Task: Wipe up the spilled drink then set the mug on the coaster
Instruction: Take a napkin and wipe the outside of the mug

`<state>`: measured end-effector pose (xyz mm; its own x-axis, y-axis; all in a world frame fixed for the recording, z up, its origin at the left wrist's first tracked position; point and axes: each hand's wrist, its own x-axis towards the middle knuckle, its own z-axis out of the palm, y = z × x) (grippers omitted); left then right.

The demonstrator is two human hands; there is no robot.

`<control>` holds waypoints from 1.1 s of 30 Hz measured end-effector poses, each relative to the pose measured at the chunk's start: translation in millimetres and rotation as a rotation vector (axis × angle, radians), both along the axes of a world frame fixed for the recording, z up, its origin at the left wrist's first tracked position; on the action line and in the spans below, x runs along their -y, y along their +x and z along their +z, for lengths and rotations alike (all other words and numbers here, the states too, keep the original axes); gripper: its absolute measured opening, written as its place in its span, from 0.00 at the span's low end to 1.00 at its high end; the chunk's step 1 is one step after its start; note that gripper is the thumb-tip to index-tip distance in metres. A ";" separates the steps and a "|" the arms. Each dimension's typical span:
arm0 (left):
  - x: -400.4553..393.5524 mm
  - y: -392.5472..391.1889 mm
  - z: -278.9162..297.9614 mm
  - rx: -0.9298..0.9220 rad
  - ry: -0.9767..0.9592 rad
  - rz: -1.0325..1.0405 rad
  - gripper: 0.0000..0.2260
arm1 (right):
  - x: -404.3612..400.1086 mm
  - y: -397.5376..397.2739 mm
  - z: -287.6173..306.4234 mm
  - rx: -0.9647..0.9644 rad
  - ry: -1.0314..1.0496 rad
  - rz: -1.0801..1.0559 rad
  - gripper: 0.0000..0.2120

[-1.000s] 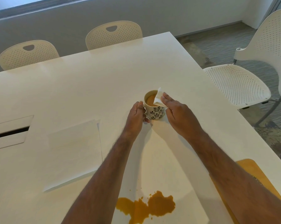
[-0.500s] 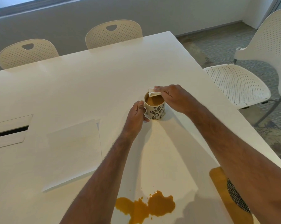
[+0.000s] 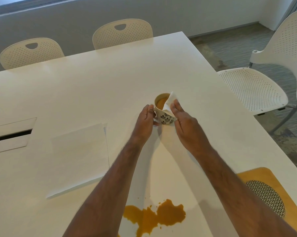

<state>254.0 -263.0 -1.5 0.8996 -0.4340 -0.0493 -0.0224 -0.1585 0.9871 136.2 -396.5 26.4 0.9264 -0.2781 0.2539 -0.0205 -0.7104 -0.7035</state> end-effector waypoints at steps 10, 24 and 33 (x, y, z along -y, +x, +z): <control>-1.7 3.0 -3.2 0.013 0.035 -0.008 0.15 | 9.4 -15.3 -3.5 0.302 0.386 -0.216 0.24; -1.6 0.9 0.9 0.034 0.048 -0.025 0.13 | 17.1 38.0 -10.4 -0.051 0.643 -0.267 0.20; -2.2 1.6 -2.9 0.060 0.035 -0.015 0.15 | -8.1 20.3 -32.9 0.065 0.560 -0.263 0.14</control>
<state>255.7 -260.8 -4.4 0.8948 -0.4463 -0.0105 -0.0842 -0.1918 0.9778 156.5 -388.4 -6.5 0.7964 -0.6021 0.0568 -0.0894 -0.2100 -0.9736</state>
